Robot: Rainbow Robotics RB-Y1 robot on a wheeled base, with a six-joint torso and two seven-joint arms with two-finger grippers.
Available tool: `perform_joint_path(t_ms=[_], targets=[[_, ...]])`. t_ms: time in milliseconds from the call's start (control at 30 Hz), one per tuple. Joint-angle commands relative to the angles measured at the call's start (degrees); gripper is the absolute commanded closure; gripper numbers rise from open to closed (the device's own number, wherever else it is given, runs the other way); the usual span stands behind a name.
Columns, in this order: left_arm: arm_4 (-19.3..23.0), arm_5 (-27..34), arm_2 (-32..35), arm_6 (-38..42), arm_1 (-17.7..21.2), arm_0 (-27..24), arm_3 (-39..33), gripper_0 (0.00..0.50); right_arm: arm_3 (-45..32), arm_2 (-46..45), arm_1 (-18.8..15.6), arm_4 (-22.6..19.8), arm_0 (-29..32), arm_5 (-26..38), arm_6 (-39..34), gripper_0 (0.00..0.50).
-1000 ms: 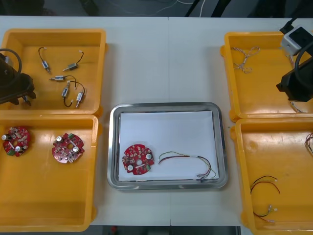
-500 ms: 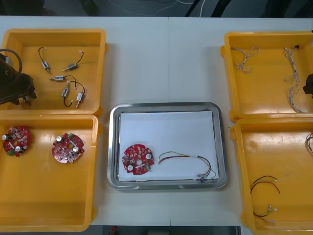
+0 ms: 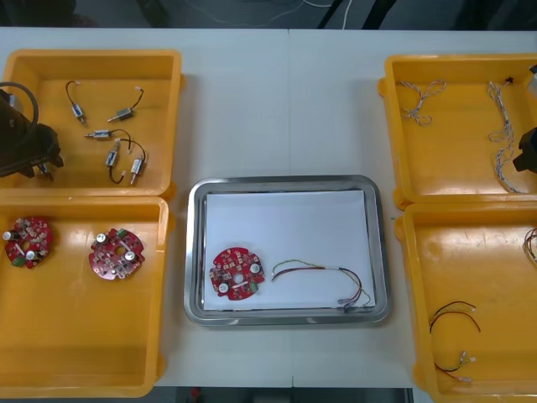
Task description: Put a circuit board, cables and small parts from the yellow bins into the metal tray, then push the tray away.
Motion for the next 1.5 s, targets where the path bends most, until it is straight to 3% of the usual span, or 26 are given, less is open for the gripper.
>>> perform_joint_path(t_ms=[33, 700, 733, 767, 800, 833, 1233, 1500], targets=[[0.03, -0.75, -0.66, -3.89, -0.63, -0.75, -0.12, 0.0, 3.03, -1.7, -2.23, -0.01, -4.73, 0.18, -1.28, 0.0], [0.38, -2.33, -2.77, -3.72, -0.55, 0.21, -0.12, 0.0, 20.61, -0.82, -3.99, 0.61, -10.44, -11.82, -0.32, 0.0], [0.38, -2.33, -2.77, -3.8, -0.55, 0.21, -0.12, 0.167, 21.84, -0.73, -4.08, 0.79, -10.97, -12.44, -0.23, 0.0], [0.38, -2.33, -2.77, -3.89, -0.55, 0.21, -0.12, 0.38, 22.98, -0.65, -4.08, 0.96, -11.59, -13.23, -0.14, 0.0], [0.38, -2.33, -2.77, -3.8, -0.55, 0.21, -0.03, 0.489, 23.51, -0.56, -4.08, 1.05, -11.85, -13.67, -0.05, 0.0], [0.38, -2.33, -2.77, -3.89, -0.55, 0.21, -0.12, 0.5, 24.74, -0.38, -4.25, 1.14, -12.38, -14.63, 0.04, 0.0], [0.82, -2.24, -2.77, -3.89, -0.37, 0.13, -0.47, 0.5, 34.32, 1.37, -4.69, 1.31, -14.14, -23.77, 0.48, 0.0], [1.88, 1.45, -1.8, -3.45, 0.86, -1.98, -1.0, 0.5, 39.33, 1.64, -4.69, 0.87, -14.22, -29.22, 0.48, 0.0]])
